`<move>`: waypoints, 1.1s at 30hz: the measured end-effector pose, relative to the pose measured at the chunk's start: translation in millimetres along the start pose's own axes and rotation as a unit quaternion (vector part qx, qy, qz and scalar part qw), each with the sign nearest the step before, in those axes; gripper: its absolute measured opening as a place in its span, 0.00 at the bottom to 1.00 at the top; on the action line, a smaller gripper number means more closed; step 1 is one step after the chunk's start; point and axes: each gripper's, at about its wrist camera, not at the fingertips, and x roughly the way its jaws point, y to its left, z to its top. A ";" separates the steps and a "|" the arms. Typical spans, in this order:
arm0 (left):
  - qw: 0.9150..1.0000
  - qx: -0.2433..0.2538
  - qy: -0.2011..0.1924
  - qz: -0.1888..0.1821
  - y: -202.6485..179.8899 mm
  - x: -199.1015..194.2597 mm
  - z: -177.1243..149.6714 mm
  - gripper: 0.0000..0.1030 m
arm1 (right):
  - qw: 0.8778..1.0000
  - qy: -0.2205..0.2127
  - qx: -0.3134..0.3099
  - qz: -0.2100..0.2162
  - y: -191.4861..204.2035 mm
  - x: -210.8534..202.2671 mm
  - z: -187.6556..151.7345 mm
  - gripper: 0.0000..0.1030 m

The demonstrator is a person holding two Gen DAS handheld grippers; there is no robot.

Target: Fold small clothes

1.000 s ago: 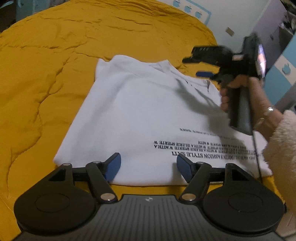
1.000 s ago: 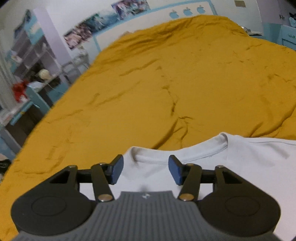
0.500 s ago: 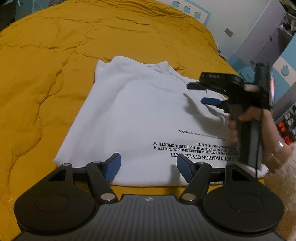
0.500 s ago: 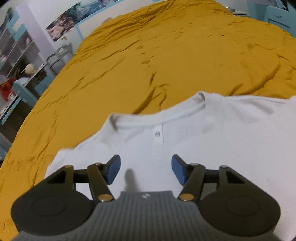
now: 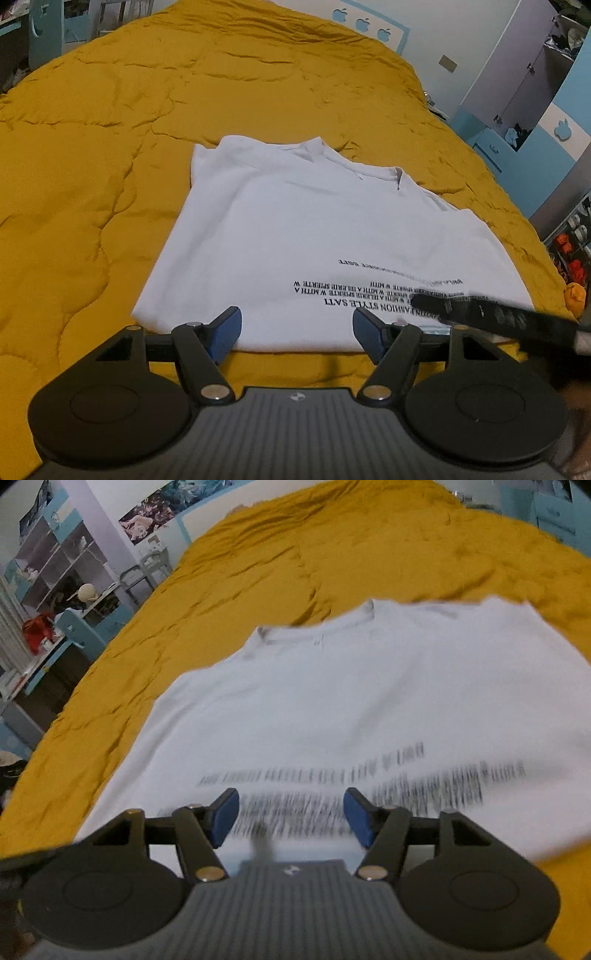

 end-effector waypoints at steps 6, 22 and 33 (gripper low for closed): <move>1.000 0.001 0.004 0.005 4.9 -10.6 -1.7 0.78 | 1.000 -0.012 -0.004 -0.001 1.7 -30.2 -31.3 0.62; 0.996 0.001 -0.042 0.077 64.7 -35.6 51.8 0.78 | 0.930 -0.025 -0.366 0.003 147.1 -0.3 -72.4 0.62; 0.998 0.008 -0.015 0.064 94.3 8.3 76.2 0.77 | 0.844 -0.052 -0.531 -0.055 199.0 37.0 -115.1 0.61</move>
